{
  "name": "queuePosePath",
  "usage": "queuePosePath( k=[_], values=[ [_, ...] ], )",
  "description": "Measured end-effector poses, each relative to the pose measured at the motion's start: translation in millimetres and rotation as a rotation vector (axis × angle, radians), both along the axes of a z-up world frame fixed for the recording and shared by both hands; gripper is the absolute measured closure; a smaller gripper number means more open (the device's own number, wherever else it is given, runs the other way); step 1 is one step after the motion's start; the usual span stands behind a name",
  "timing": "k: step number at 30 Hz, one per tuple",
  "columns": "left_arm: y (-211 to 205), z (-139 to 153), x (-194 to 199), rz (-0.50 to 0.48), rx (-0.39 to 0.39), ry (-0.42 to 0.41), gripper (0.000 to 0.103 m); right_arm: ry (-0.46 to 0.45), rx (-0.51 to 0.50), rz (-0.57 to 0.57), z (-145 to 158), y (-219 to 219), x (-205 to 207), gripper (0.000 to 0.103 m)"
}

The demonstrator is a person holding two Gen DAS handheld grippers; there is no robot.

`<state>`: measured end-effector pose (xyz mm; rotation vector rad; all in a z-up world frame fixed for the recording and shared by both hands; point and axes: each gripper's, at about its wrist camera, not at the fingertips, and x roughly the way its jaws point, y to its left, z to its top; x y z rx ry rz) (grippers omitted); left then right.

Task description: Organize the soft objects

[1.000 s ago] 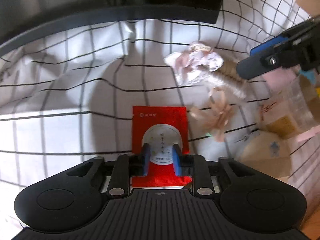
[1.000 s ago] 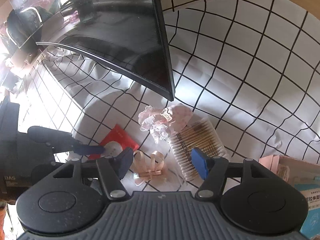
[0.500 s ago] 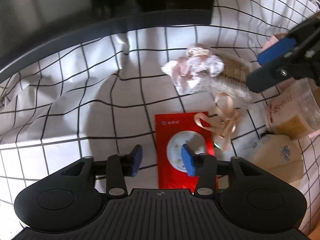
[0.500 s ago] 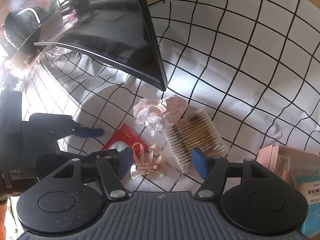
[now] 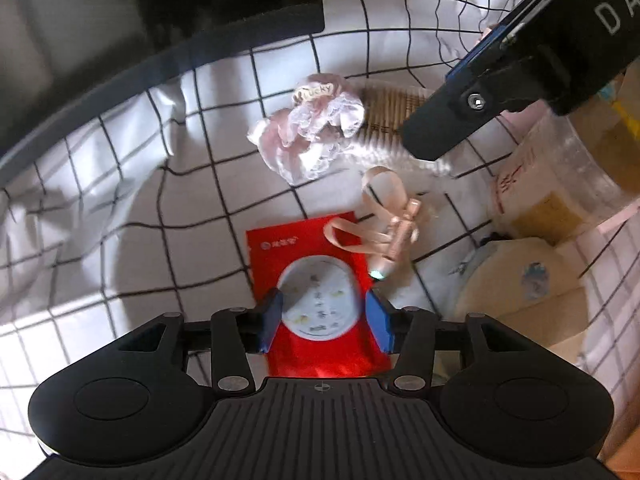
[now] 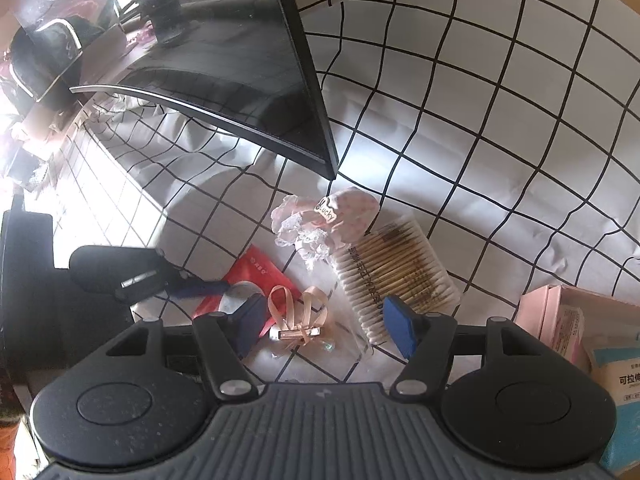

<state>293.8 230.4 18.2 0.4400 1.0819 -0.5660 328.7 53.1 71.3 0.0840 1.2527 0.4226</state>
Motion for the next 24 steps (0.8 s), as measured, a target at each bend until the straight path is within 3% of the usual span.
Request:
queuePosePath(
  k=[4, 11, 13, 15, 18, 24],
  values=[
    [16.4, -0.2, 10.1, 0.084, 0.040, -0.059, 0.050, -0.002, -0.003, -0.011, -0.1, -1.8, 1.1, 0.038],
    [37.5, -2.8, 22.6, 0.190, -0.119, 0.028, 0.050, 0.008, 0.009, -0.005, -1.5, 0.9, 0.6, 0.038],
    [37.3, -4.7, 23.6, 0.199, -0.159, 0.046, 0.041, 0.007, 0.009, -0.006, -1.1, 1.3, 0.6, 0.038],
    [32.8, -8.5, 24.7, 0.188, -0.185, 0.066, 0.020, 0.005, 0.011, -0.005, -0.8, 1.4, 1.0, 0.038],
    [23.7, -13.0, 27.1, 0.162, -0.207, 0.086, 0.003, -0.002, 0.010, -0.003, 0.2, 1.2, 0.3, 0.038],
    [20.6, -11.1, 28.4, 0.190, -0.177, 0.083, 0.006, -0.043, -0.026, -0.003, 5.3, -6.2, -2.1, 0.038]
  ],
)
